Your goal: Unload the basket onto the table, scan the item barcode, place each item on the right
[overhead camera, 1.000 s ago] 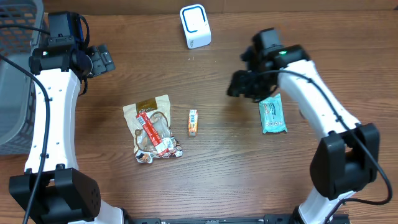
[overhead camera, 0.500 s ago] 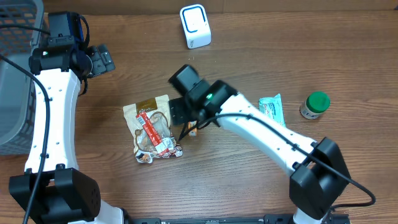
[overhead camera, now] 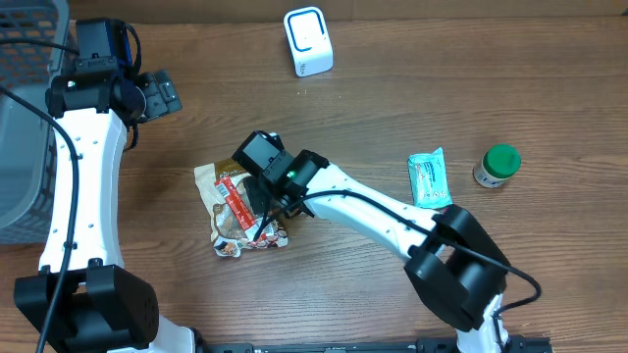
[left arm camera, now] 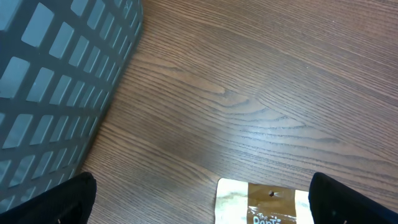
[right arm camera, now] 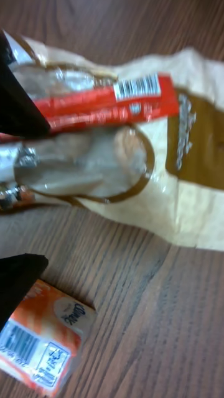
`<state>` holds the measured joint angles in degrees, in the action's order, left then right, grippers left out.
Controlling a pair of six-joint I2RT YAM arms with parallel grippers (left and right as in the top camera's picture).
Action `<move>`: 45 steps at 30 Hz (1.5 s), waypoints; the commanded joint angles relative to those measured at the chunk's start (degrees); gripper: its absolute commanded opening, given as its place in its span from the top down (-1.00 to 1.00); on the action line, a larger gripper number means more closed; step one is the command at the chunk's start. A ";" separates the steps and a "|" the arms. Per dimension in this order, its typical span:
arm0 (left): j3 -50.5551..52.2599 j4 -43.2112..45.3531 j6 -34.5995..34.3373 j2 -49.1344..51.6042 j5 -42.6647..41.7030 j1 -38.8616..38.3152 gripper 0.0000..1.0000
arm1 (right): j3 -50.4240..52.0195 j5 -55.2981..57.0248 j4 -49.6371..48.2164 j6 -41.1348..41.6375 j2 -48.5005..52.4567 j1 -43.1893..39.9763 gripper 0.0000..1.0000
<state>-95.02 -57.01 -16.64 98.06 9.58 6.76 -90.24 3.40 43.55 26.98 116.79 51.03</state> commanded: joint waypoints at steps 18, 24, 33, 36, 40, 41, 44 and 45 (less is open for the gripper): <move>-0.81 0.11 -1.18 -0.63 -0.22 -0.02 -0.99 | 0.22 7.21 13.92 0.22 -0.13 -11.96 -0.25; -0.81 0.11 -1.18 -0.63 -0.22 -0.02 -0.99 | 0.22 8.11 17.51 0.02 -0.13 -18.08 -0.33; -0.81 0.11 -1.18 -0.63 -0.22 -0.02 -1.00 | 0.22 -6.69 14.95 0.09 -0.13 -21.46 -0.12; -0.81 0.11 -1.18 -0.63 -0.22 -0.02 -0.99 | 0.22 -8.87 12.76 1.88 -0.13 -19.69 -0.04; -0.81 0.11 -1.18 -0.63 -0.22 -0.02 -0.99 | 0.22 -7.69 10.32 3.76 -0.13 -15.39 0.01; -0.81 0.11 -1.18 -0.63 -0.22 -0.02 -0.99 | 0.24 -6.08 9.75 4.42 -0.13 -14.01 0.02; -0.81 0.11 -1.18 -0.63 -0.22 -0.02 -1.00 | 0.24 0.83 8.79 4.76 -0.07 -10.08 -0.01; -0.81 0.11 -1.18 -0.63 -0.22 -0.02 -0.99 | 0.24 3.15 8.59 4.76 0.04 -8.96 -0.02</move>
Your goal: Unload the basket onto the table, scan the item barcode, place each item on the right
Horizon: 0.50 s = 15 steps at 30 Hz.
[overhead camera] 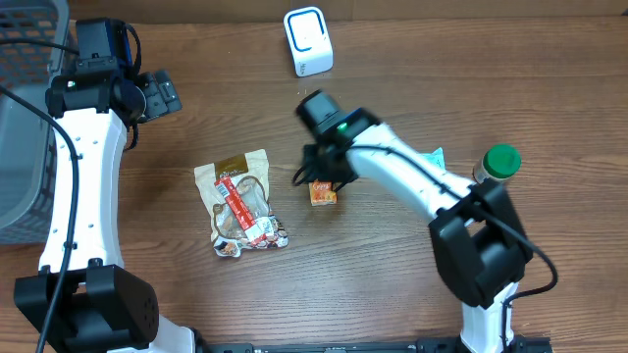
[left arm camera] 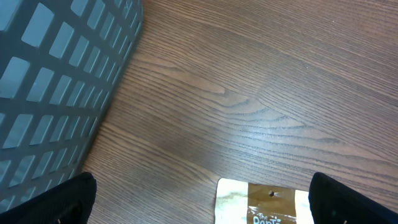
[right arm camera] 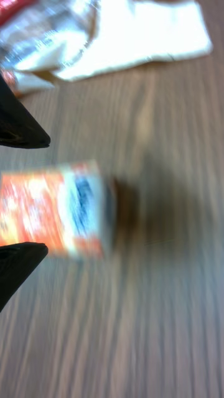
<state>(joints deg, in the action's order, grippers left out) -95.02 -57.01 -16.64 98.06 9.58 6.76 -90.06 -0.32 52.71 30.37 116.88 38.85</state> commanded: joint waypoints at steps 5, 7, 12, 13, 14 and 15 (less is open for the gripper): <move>-0.81 0.11 -1.18 -0.63 -0.22 -0.02 -0.99 | 0.07 15.89 -1.42 1.42 0.83 7.37 0.01; -0.81 0.11 -1.18 -0.63 -0.22 -0.02 -0.99 | 0.07 17.27 -1.60 1.62 1.64 7.87 0.06; -0.81 0.11 -1.18 -0.63 -0.22 -0.02 -1.00 | 0.07 17.44 -1.42 1.64 3.72 7.91 0.10; -0.81 0.11 -1.18 -0.63 -0.22 -0.02 -1.00 | 0.07 17.44 -1.40 1.66 4.15 7.91 0.12; -0.81 0.11 -1.18 -0.63 -0.22 -0.02 -1.00 | 0.07 17.42 -1.40 1.66 4.44 7.91 0.14; -0.81 0.11 -1.18 -0.63 -0.22 -0.02 -1.00 | 0.07 17.42 -1.38 1.84 4.57 7.91 0.15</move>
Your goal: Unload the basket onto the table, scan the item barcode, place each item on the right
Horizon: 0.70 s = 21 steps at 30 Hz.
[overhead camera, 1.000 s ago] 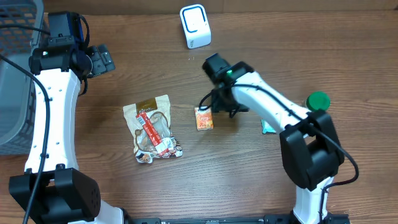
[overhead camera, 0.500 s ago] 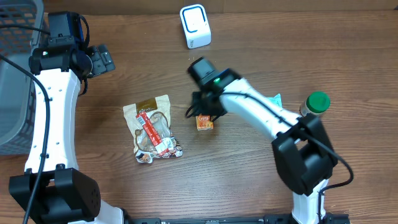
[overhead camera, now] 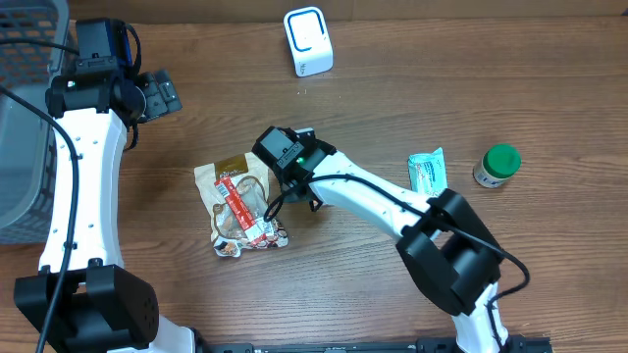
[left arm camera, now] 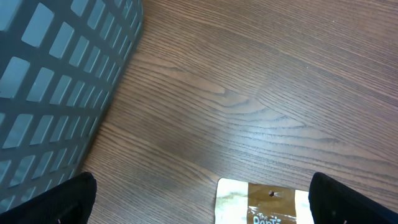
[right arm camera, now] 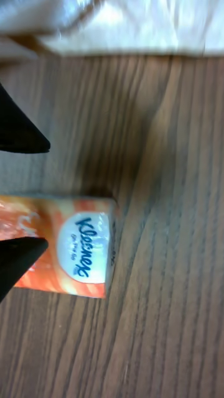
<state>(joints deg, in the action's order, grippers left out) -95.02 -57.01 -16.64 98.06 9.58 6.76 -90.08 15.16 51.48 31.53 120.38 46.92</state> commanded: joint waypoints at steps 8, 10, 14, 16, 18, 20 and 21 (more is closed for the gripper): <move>-0.81 0.11 -1.18 -0.63 -0.22 -0.02 -1.00 | 0.09 1.95 0.85 1.73 3.23 -0.15 0.21; -0.81 0.11 -1.18 -0.63 -0.22 -0.02 -0.99 | 0.09 1.95 1.05 1.70 3.89 -0.15 0.23; -0.81 0.11 -1.18 -0.63 -0.22 -0.02 -1.00 | 0.09 1.95 1.64 1.70 4.42 -0.15 0.37; -0.81 0.11 -1.18 -0.63 -0.22 -0.02 -1.00 | 0.09 1.95 1.77 1.70 4.52 -0.15 0.44; -0.81 0.11 -1.18 -0.63 -0.22 -0.02 -1.00 | 0.09 1.90 1.75 1.70 4.55 -0.15 0.49; -0.81 0.11 -1.18 -0.63 -0.22 -0.02 -1.00 | 0.09 1.92 1.70 1.68 4.55 -0.15 0.55; -0.81 0.11 -1.18 -0.63 -0.22 -0.02 -0.99 | 0.07 1.92 1.70 1.68 4.52 -0.15 0.66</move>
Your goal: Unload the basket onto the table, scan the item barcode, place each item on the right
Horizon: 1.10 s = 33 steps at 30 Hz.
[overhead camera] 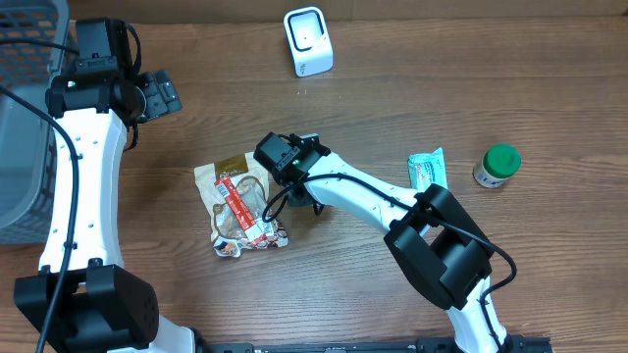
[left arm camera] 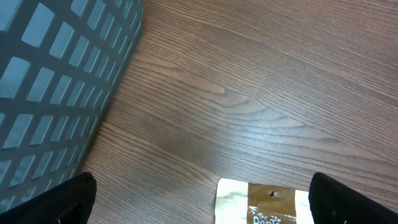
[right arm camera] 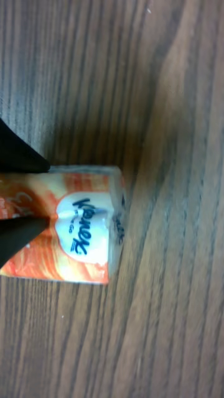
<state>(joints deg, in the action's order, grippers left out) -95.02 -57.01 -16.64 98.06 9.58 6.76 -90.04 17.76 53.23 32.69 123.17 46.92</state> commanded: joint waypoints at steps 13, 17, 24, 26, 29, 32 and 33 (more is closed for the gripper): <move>-0.81 0.11 -1.18 -0.63 -0.22 -0.02 -1.00 | -25.09 -11.85 8.96 -11.30 -4.22 -9.38 0.93; -0.81 0.11 -1.18 -0.63 -0.22 -0.02 -1.00 | -38.16 -26.99 13.60 -11.91 -4.24 -14.69 0.93; -0.81 0.11 -1.18 -0.63 -0.22 -0.02 -0.99 | -49.99 -49.22 11.72 -6.84 -4.24 -24.55 0.93; -0.81 0.11 -1.18 -0.63 -0.22 -0.02 -1.00 | -49.88 -53.99 8.90 -5.57 -3.87 -26.84 0.93; -0.81 0.11 -1.18 -0.63 -0.22 -0.02 -0.99 | -49.86 -57.02 4.85 -4.24 -2.14 -29.22 0.93; -0.81 0.11 -1.18 -0.63 -0.22 -0.02 -1.00 | -49.86 -58.69 0.37 -4.09 0.48 -30.47 0.93; -0.81 0.11 -1.18 -0.63 -0.22 -0.02 -1.00 | -49.86 -59.01 -1.11 -4.13 1.60 -30.56 0.93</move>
<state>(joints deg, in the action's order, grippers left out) -95.02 -57.01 -16.64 98.06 9.61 6.76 -139.00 -35.77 54.30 27.42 121.54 16.49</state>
